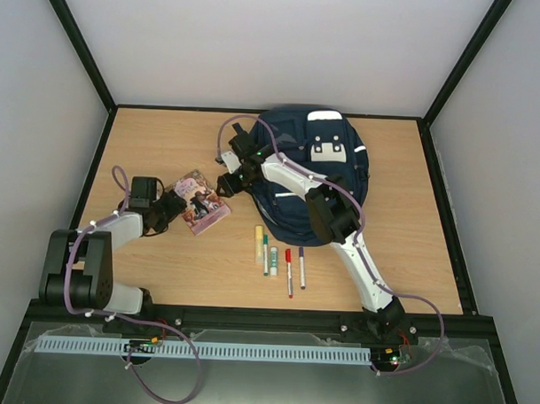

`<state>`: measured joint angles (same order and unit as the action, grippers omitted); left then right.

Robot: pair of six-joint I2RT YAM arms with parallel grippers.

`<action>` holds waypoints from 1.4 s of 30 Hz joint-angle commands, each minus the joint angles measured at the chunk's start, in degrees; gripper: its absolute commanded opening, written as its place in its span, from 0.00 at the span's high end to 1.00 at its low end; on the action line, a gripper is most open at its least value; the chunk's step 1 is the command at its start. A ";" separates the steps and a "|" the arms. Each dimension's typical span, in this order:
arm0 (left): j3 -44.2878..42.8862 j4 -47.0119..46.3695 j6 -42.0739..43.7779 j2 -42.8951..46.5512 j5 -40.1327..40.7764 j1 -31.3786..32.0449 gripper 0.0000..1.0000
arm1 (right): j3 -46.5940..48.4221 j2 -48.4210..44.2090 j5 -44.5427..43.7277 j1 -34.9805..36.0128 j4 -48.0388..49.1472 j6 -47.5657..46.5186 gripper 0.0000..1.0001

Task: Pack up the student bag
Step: Pick up the book from the center of the board.

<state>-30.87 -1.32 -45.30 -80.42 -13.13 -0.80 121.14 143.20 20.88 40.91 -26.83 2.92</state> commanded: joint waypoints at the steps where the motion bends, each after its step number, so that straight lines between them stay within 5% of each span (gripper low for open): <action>1: 1.40 -3.69 -1.85 -1.71 -0.52 -0.52 0.27 | 1.13 3.20 3.26 0.05 -4.20 2.28 0.49; 16: 3.09 -9.13 -3.66 -7.46 -5.32 -0.52 0.28 | 0.55 7.54 0.83 1.09 -7.07 2.93 0.53; 33: 10.39 -9.93 -3.64 -4.48 -6.24 0.29 0.27 | -2.89 11.13 -1.54 2.95 -10.63 3.42 0.79; 42: 15.42 -13.73 -4.31 -5.45 -6.79 0.34 0.26 | -4.70 12.29 -3.60 3.73 -12.29 2.32 0.85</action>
<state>-20.53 -26.17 -48.51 -82.59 -19.94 -0.89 122.15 146.23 21.80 42.37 -24.58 5.82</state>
